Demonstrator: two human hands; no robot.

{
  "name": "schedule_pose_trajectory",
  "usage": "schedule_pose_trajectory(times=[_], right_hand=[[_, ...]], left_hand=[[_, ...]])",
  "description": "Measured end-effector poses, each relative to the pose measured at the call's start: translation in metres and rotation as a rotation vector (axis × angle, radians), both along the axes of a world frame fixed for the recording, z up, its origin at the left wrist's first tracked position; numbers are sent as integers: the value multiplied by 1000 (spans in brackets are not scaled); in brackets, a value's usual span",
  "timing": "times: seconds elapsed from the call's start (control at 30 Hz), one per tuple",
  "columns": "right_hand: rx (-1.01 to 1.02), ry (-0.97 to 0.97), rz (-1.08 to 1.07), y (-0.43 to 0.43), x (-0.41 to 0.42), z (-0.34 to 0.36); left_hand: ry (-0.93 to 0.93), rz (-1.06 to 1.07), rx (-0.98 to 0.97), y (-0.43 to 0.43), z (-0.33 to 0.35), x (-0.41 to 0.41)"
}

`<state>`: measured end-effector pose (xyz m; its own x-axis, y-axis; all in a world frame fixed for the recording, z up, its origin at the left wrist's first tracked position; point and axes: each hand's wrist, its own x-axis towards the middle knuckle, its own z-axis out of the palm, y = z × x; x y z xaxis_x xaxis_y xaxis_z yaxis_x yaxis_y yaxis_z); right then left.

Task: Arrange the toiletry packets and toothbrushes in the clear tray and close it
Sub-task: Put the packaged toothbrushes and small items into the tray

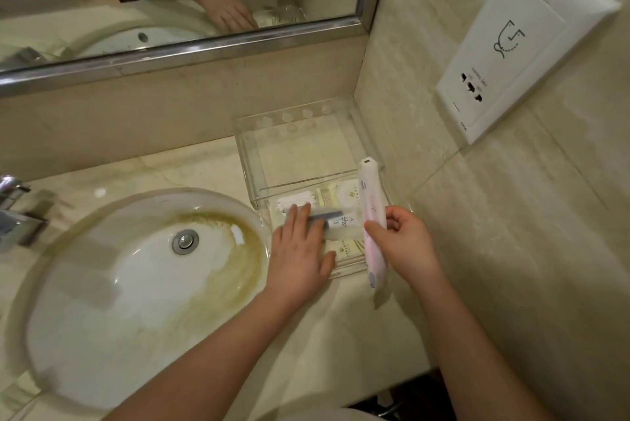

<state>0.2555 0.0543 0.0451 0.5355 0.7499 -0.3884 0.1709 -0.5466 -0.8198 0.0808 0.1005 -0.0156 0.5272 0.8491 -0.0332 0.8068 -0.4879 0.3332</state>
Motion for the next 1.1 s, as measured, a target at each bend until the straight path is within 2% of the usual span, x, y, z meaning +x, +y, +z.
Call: schedule_pose_trajectory(times=[0.17, 0.33, 0.4, 0.47, 0.53, 0.57, 0.63, 0.67, 0.7, 0.9, 1.0, 1.1], right_hand=[[33, -165, 96, 14, -8, -1], [214, -604, 436, 32, -15, -11], [330, -725, 463, 34, -16, -15], [512, -825, 404, 30, -18, -15], [716, -903, 323, 23, -24, -11], [795, -925, 283, 19, -29, -9], [882, -912, 252, 14, -38, -7], [900, -880, 264, 11, -42, -7], [911, -837, 285, 9, -44, -8], [918, -562, 407, 0, -55, -8], [879, -506, 382, -6, -57, -10], [821, -493, 321, -14, -58, -12]], left_hand=[[186, -109, -124, 23, -4, -5], [201, -78, -65, 12, -6, -7], [15, -67, -6, 14, -2, -9], [-450, 88, -94, 20, 11, -12], [-869, 391, -409, 27, 29, -16], [-956, 484, -610, 31, 37, -18], [-1034, 561, -1141, 42, 48, -20], [-1050, 573, -1355, 47, 51, -22], [-1043, 557, -1468, 50, 55, -23], [-1003, 262, -1480, 65, 67, -13], [-925, 236, -1536, 66, 65, -10], [-925, 262, -1631, 63, 61, -5]])
